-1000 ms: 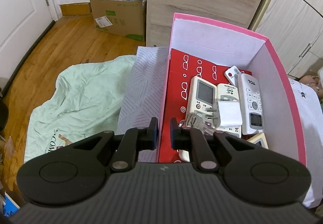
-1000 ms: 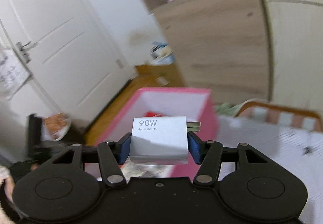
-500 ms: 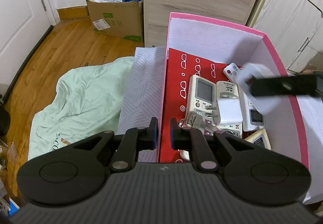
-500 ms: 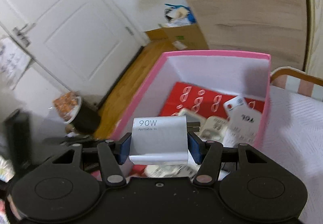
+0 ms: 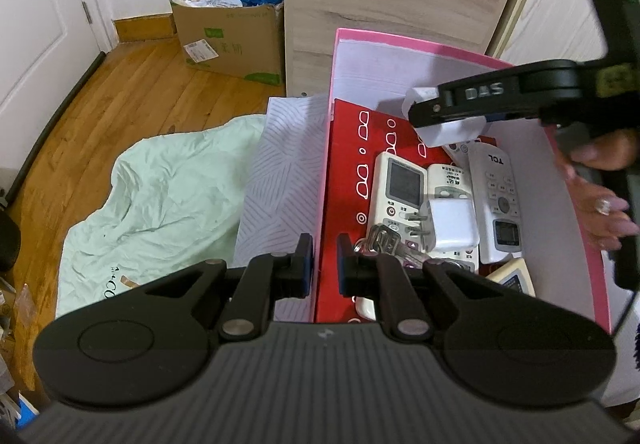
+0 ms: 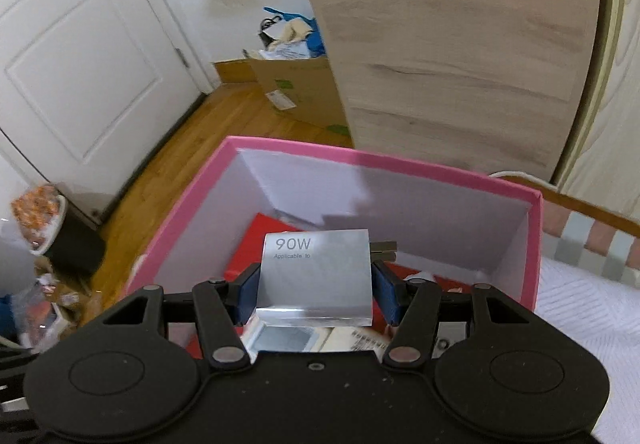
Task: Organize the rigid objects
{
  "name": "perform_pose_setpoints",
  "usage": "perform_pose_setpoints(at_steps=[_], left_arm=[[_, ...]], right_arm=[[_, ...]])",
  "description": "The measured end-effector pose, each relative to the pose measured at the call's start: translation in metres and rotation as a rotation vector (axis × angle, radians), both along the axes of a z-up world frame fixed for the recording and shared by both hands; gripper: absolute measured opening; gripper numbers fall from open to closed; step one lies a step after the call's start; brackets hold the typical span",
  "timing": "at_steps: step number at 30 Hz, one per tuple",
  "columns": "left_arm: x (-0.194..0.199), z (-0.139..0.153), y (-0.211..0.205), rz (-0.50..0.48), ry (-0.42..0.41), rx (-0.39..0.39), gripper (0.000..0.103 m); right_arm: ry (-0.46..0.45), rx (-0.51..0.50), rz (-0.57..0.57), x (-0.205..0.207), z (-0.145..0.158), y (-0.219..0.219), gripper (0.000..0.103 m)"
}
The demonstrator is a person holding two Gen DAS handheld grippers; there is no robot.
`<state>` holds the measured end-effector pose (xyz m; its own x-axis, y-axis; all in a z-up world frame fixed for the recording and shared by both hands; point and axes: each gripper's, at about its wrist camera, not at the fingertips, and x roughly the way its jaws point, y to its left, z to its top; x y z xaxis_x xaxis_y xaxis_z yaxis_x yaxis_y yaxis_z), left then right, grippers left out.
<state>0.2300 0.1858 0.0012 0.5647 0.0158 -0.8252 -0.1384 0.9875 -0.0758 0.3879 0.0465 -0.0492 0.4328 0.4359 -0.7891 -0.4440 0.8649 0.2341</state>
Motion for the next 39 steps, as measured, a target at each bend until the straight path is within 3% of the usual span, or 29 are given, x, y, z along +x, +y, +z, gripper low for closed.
perform_pose_setpoints(at_steps=[5, 8, 21, 26, 30, 39], left_arm=[[-0.001, 0.000, -0.002, 0.003, -0.003, 0.007, 0.010], [-0.003, 0.003, -0.001, 0.017, -0.004, -0.003, 0.010], [-0.016, 0.015, -0.007, 0.016, -0.044, 0.040, 0.010], [-0.028, 0.031, -0.013, 0.023, -0.091, 0.052, 0.010], [-0.045, 0.050, -0.027, -0.025, -0.147, 0.015, 0.010], [-0.099, 0.091, -0.070, -0.125, -0.299, 0.046, 0.010]], right_arm=[[0.038, -0.046, 0.002, 0.008, -0.009, 0.014, 0.065], [0.008, -0.058, 0.017, 0.005, -0.007, 0.019, 0.068], [-0.165, -0.037, 0.110, -0.059, 0.057, -0.034, 0.066], [-0.226, -0.011, 0.154, -0.100, 0.081, -0.051, 0.065], [-0.301, -0.013, 0.153, -0.134, 0.099, -0.066, 0.065], [-0.462, 0.021, 0.078, -0.204, 0.131, -0.110, 0.065]])
